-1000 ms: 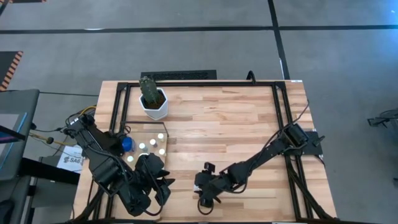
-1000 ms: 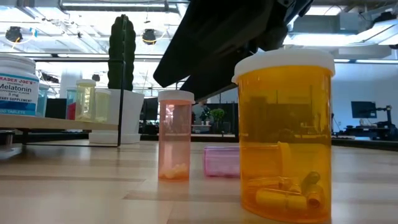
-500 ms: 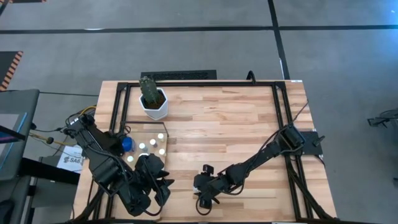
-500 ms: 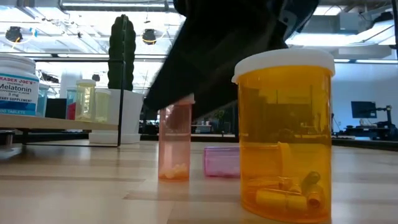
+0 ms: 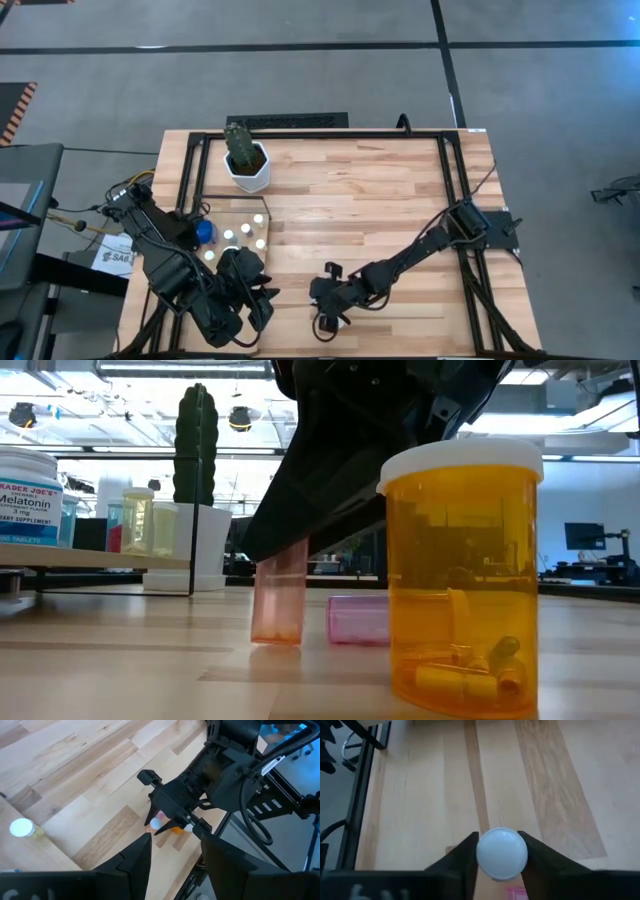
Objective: Pick and place medicine bottles onto shelf by color
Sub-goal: Put the red pill bottle on the shelf
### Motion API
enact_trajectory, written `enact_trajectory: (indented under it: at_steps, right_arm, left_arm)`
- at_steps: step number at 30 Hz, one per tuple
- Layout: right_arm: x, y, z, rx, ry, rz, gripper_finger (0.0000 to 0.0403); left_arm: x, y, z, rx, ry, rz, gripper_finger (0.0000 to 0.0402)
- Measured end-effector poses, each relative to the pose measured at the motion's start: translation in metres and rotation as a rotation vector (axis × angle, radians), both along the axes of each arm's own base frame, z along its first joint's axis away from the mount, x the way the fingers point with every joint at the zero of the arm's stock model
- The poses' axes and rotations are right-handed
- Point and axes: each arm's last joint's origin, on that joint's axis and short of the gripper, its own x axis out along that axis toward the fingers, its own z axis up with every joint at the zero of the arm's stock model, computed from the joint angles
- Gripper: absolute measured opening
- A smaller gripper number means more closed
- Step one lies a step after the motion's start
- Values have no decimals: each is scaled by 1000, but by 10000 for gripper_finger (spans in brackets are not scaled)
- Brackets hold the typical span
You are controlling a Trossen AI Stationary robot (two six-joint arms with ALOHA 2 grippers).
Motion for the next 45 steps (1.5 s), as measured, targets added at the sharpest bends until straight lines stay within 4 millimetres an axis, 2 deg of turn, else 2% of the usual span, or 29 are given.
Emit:
enact_trajectory:
  at_steps: [5, 8, 12, 17, 25, 31, 39, 45]
  right_arm:
    - [2, -2, 1, 32, 3, 19, 104]
    - [7, -5, 8, 53, 24, 33, 104]
    - [18, -9, 31, 49, 56, 63, 137]
    - [29, -20, 76, -49, 111, 116, 158]
    - [32, -50, 162, -132, 151, 133, 126]
    - [18, -78, 225, -151, 139, 114, 136]
    - [-25, -114, 281, -69, 33, -3, 148]
    - [-54, -126, 321, -4, -128, -54, 134]
  left_arm:
    - [0, 0, 0, -6, 6, -5, 158]
    - [0, -1, 0, -1, 15, -23, 158]
    - [0, -1, 0, 25, 20, -52, 158]
    - [0, -1, 0, 74, 30, -105, 158]
    - [-1, 0, -1, 152, 53, -183, 158]
    - [-5, 4, -4, 214, 109, -200, 158]
    - [-6, 9, -2, 425, 97, -259, 158]
    - [5, 23, 7, 675, 3, -195, 158]
